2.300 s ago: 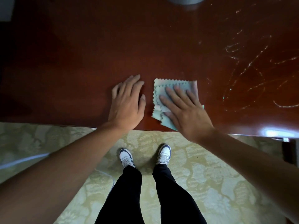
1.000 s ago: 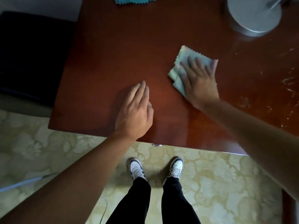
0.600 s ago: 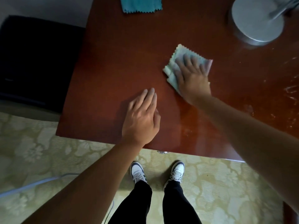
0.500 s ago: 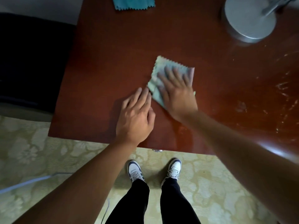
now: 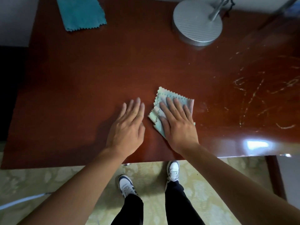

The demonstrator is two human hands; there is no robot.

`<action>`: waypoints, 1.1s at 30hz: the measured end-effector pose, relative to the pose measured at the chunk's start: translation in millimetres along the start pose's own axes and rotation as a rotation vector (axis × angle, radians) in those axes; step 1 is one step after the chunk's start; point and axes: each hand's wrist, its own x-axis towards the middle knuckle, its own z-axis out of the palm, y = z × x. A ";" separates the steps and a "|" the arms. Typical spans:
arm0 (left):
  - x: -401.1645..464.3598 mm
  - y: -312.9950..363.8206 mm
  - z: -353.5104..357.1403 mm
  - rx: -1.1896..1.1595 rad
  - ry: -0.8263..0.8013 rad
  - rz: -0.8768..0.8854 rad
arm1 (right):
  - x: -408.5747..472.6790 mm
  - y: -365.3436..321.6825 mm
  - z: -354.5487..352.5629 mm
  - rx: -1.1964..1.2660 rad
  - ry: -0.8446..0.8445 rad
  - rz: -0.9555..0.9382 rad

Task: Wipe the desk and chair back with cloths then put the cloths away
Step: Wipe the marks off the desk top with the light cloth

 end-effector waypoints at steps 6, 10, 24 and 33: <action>79.0 80.2 37.9 0.047 -0.108 -0.026 | -9.7 104.8 -26.5 -0.005 -0.007 0.100; 136.0 105.6 62.1 0.072 -0.107 -0.161 | 51.5 186.0 -50.5 -0.047 0.006 0.226; 161.8 100.9 88.9 0.178 0.099 -0.244 | 131.5 262.7 -73.2 -0.014 0.007 -0.105; 161.7 101.1 87.8 0.178 0.088 -0.254 | 141.5 234.6 -63.5 0.000 0.060 -0.185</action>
